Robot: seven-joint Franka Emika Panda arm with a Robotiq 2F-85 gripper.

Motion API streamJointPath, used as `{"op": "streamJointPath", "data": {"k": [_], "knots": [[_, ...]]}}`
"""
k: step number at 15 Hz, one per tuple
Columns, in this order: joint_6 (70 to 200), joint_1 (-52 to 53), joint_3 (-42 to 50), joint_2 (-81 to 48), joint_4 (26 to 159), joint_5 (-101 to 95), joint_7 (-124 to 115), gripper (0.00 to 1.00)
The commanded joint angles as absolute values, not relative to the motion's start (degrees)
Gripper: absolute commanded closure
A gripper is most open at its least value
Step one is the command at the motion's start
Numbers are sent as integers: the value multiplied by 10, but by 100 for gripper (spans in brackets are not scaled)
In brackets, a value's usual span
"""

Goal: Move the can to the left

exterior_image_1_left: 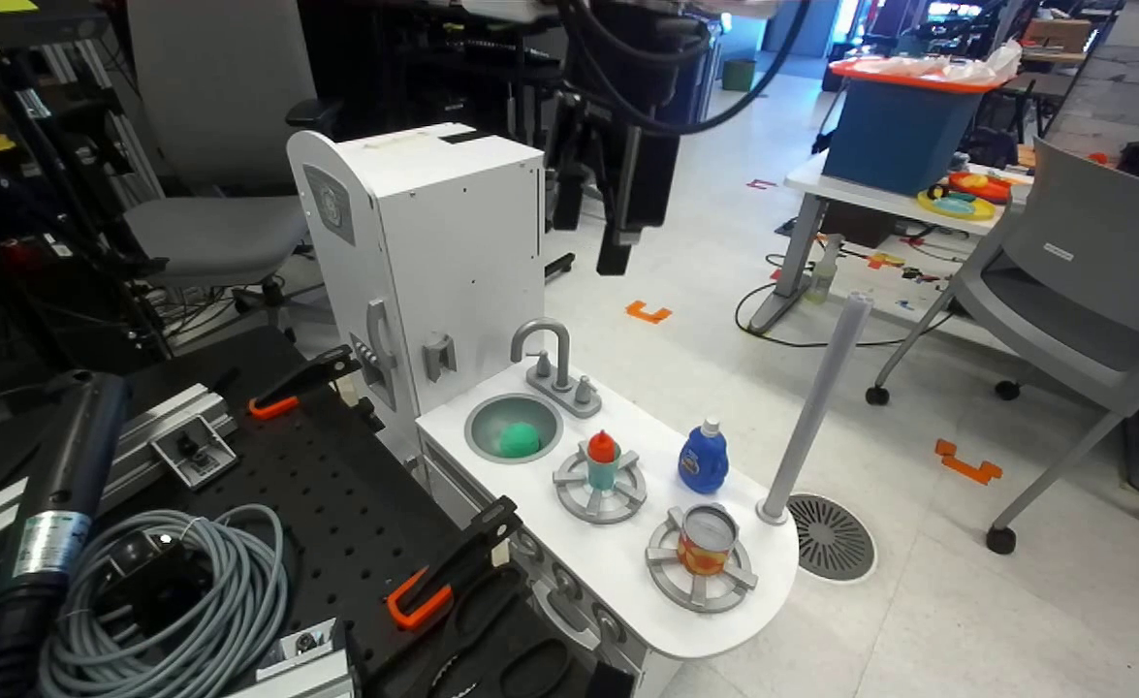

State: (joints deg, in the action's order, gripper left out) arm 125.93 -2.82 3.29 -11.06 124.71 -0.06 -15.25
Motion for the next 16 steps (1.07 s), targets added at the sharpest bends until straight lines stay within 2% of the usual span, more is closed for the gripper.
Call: {"op": "streamJointPath", "data": {"k": [1, 9, 16], "knots": [[1249, -19, 50, -262, 1110, -20, -211, 0], [1260, -13, 70, -518, 906, -1, -243, 0], [1306, -18, 109, -648, 818, -8, -245, 0]]}}
